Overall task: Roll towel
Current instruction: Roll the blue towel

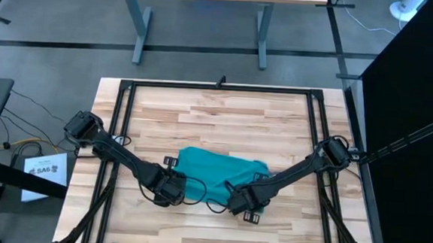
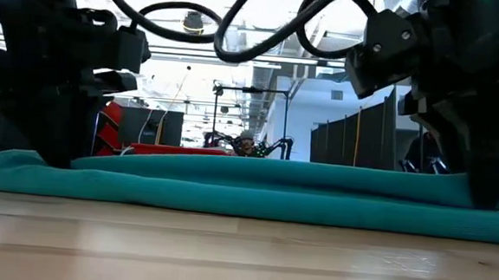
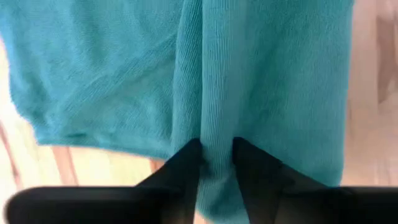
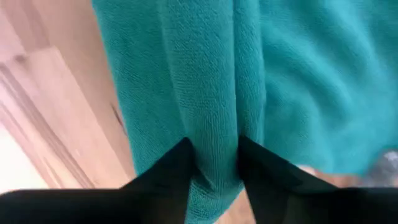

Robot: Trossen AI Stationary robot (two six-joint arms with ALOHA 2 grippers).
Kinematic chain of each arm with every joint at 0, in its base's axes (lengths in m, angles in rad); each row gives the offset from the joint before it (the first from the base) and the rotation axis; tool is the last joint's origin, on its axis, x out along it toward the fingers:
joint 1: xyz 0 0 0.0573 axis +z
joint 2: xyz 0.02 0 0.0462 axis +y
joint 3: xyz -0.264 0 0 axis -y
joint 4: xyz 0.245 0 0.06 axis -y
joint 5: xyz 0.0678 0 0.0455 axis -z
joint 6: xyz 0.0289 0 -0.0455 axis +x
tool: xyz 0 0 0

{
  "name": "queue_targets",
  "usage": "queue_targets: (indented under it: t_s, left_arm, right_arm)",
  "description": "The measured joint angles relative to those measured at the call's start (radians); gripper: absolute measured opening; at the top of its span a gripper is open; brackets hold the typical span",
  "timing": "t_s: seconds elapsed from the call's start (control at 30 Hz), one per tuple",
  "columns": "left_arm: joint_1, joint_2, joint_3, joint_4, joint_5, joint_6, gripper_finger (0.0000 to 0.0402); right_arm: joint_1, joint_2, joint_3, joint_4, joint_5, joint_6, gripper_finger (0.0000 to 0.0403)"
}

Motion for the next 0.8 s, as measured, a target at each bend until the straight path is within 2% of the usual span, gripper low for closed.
queue_targets:
  t_s: [0.17,0.33,0.43,0.53,0.7,0.8]
  left_arm:
    - [0.0,-0.071,0.0,-0.068,-0.011,-0.022,0.0125]
    - [0.001,-0.179,0.0,-0.074,-0.04,-0.075,0.0129]
    - [0.0,-0.214,0.002,-0.014,-0.035,-0.112,0.0128]
    - [-0.003,-0.211,0.002,0.05,-0.005,-0.12,0.0128]
    - [-0.01,-0.132,0.003,0.101,0.026,-0.114,0.0128]
    - [-0.008,-0.088,0.003,0.093,0.048,-0.112,0.0128]
  right_arm:
    - [0.007,-0.084,0.0,-0.078,0.082,0.021,0.0172]
    - [0.037,-0.206,0.0,-0.049,0.212,0.058,0.0181]
    - [0.073,-0.235,-0.007,0.011,0.3,0.094,0.0178]
    - [0.118,-0.235,-0.039,0.076,0.357,0.115,0.0175]
    - [0.19,-0.226,-0.184,0.297,0.358,0.124,0.0174]
    - [0.183,-0.226,-0.235,0.266,0.343,0.166,0.0173]
